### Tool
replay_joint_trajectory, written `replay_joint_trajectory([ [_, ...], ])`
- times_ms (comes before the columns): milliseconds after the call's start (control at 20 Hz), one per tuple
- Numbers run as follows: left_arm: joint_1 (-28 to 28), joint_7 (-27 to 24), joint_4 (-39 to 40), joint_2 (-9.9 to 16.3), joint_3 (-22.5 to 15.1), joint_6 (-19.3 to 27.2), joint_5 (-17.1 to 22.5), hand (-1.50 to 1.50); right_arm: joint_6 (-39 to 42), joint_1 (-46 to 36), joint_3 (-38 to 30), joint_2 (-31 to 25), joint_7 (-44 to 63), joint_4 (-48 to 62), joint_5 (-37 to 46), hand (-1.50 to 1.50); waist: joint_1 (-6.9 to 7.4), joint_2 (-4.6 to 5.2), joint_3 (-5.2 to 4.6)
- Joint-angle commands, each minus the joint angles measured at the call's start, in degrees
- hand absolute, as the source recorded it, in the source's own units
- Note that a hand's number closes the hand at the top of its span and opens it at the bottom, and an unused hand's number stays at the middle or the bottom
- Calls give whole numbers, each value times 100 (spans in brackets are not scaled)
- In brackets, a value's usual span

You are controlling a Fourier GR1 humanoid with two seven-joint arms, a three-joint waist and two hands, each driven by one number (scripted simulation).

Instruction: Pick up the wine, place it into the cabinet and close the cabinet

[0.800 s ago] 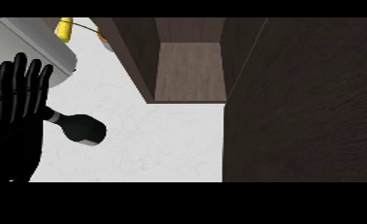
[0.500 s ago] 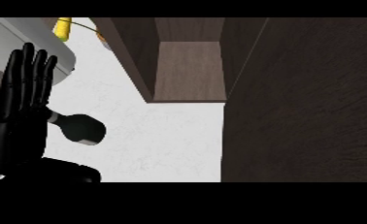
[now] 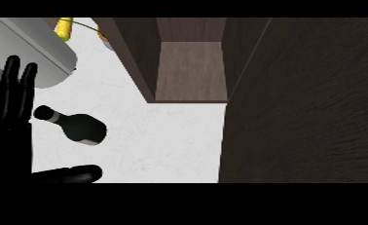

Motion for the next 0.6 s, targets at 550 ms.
replay_joint_trajectory([
  [550, -665, 3003, -2072, 145, -1356, 1115, -1927, -150, -452, -366, 457, 162, 1040, -677, 8, -150, 58, -21, 4],
])
